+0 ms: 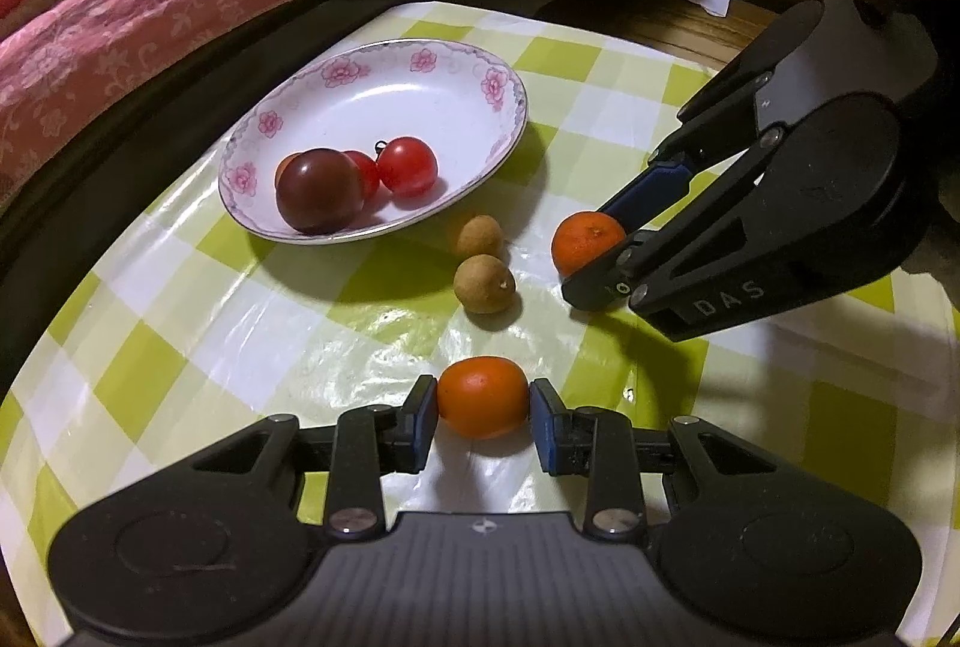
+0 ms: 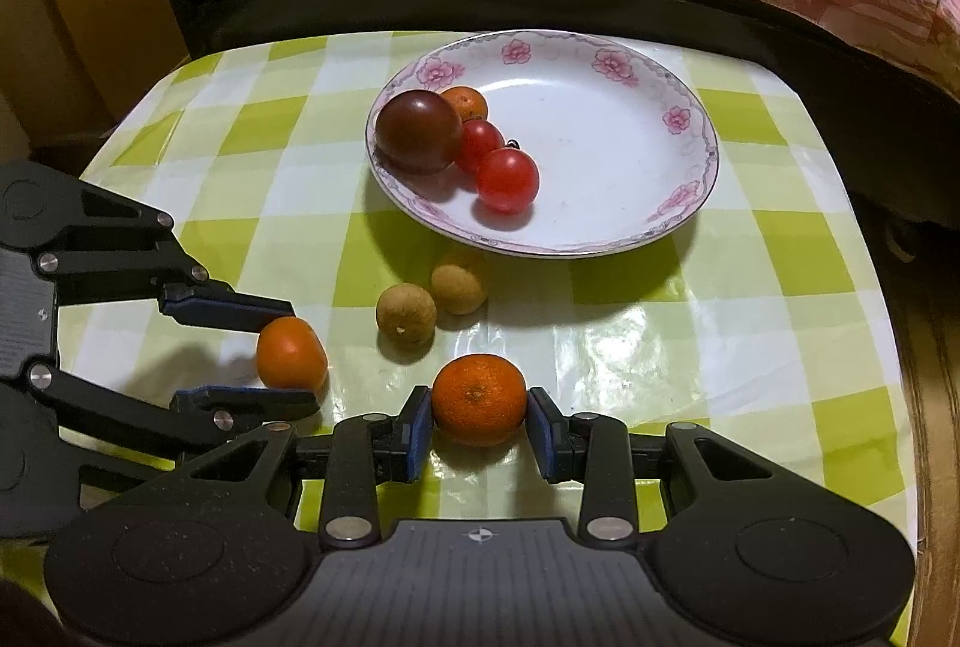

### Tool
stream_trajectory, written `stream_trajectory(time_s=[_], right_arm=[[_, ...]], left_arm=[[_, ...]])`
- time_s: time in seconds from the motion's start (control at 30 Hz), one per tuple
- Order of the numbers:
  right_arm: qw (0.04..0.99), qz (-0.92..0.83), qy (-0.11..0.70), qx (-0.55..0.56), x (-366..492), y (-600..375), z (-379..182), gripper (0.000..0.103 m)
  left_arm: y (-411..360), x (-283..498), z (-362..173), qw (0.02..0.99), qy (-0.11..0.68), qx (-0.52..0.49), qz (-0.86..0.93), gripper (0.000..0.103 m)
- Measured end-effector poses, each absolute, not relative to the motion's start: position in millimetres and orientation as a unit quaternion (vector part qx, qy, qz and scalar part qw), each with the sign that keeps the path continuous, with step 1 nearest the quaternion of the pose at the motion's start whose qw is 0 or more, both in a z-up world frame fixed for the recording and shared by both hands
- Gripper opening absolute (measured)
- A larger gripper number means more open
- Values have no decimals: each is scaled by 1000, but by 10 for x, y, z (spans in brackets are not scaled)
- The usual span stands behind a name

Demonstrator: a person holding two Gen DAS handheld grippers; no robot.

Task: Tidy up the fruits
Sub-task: 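Grasp the small orange tomato with the left tool while the right tool grasps a tangerine, then carry the held orange tomato and tangerine over the white plate with both tools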

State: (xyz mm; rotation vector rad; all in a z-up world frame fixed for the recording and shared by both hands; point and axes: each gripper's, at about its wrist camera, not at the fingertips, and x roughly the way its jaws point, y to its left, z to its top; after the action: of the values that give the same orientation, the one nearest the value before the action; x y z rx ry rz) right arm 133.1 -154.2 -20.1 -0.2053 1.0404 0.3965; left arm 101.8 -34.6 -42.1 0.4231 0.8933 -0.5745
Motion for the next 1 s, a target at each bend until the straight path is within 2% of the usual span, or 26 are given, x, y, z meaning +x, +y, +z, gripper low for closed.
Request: stream_trajectory(time_s=[0.67,1.0], right_arm=[[847,182,491,-98,1320,-1555,-205,30],[860,179,472,-77,1373,-1576,-75,30]], left_arm=[[-322,1055,-404,846,423,188,-265,40],[-280,1194,-208,867,398,172,-246,40]])
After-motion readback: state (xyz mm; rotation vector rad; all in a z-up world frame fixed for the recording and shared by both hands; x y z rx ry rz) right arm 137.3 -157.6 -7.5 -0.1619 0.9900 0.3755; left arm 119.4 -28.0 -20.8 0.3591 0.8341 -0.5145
